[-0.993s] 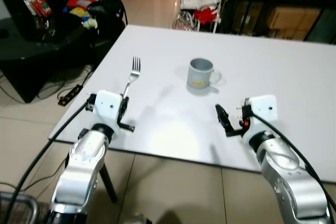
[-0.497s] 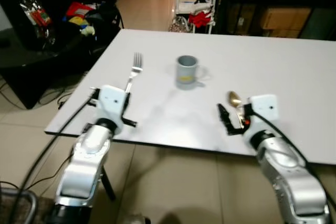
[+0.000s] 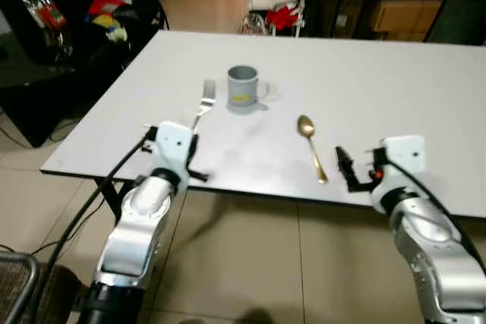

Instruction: Setting the table

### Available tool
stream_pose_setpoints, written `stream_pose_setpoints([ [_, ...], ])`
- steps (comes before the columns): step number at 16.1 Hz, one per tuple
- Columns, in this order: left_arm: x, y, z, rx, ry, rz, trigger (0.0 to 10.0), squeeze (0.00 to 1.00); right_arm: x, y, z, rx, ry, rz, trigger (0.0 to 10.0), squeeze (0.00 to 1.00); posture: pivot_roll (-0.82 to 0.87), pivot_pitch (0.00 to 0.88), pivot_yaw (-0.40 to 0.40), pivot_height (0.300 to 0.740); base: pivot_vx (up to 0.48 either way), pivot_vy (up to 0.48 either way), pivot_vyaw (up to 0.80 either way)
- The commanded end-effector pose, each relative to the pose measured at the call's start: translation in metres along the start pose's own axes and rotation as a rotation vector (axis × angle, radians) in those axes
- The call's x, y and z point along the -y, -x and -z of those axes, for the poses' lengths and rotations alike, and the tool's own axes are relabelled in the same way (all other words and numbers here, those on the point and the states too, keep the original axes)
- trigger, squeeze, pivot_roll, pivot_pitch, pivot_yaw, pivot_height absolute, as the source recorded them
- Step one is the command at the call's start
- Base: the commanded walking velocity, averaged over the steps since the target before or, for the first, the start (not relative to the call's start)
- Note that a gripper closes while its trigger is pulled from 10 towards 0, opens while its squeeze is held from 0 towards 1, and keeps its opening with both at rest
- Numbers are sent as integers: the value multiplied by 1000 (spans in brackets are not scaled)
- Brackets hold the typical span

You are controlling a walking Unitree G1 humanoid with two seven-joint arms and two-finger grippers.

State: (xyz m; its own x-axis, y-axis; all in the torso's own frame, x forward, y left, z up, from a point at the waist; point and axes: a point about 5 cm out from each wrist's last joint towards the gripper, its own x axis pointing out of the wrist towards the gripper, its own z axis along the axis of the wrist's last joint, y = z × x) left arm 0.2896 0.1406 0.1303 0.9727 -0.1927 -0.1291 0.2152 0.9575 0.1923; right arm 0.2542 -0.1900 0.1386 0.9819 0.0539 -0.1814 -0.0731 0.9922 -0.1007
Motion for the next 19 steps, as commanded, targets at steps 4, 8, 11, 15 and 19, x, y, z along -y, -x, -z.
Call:
stream_pose_setpoints([
  [4, 0, -9, 5, -38, -15, -3, 10000, 0, -3, 2, 0, -4, 0, -29, 10000, 0, 4, 0, 15, 740, 0, 0, 0],
  [8, -3, -36, 13, -128, -50, 12, 10000, 0, -8, -1, 1, -26, 49, -147, 10000, 0, -4, 0, 14, 740, 0, 0, 0],
  [11, -5, -60, 20, -217, -49, 2, 10000, 0, -20, 3, 1, -32, 21, -361, 10000, 0, -20, 0, 26, 740, 0, 0, 0],
  [15, 1, -87, 15, -320, -33, -34, 10000, 0, -29, 14, 4, -85, 52, -596, 10000, 0, -28, 0, 27, 740, 0, 0, 0],
  [19, 21, -93, 17, -387, -35, -37, 10000, 0, -28, 18, 8, -103, 92, -613, 10000, 0, -36, 0, 27, 740, 0, 0, 0],
])
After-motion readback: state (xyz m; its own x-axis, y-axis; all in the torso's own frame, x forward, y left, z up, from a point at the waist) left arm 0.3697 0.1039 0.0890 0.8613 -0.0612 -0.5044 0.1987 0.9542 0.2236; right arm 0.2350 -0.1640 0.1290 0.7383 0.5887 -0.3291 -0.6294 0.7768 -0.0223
